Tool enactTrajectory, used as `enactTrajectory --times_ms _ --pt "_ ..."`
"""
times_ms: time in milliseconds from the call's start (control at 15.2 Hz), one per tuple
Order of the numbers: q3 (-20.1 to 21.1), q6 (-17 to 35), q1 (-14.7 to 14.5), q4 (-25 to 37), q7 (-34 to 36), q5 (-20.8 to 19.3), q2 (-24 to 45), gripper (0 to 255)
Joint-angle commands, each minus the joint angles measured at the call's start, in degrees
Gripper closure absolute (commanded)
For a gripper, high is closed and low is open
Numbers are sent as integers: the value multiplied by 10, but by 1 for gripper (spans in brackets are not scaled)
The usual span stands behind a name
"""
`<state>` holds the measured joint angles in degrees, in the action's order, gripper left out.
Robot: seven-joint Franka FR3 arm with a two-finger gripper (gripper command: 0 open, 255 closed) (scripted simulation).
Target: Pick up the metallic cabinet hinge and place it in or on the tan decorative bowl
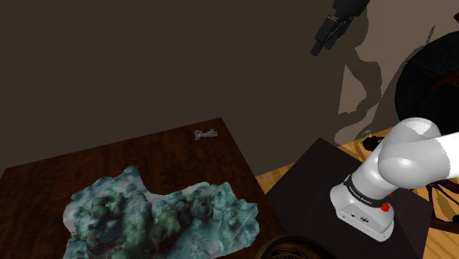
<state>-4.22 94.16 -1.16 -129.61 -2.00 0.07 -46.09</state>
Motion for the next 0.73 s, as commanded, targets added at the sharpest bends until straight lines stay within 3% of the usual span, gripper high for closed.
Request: enactTrajectory --times_ms 0,660 --pt "0 0 0 0 0 0 0 0" --pt "118 142 -24 -76 133 52 41 0"
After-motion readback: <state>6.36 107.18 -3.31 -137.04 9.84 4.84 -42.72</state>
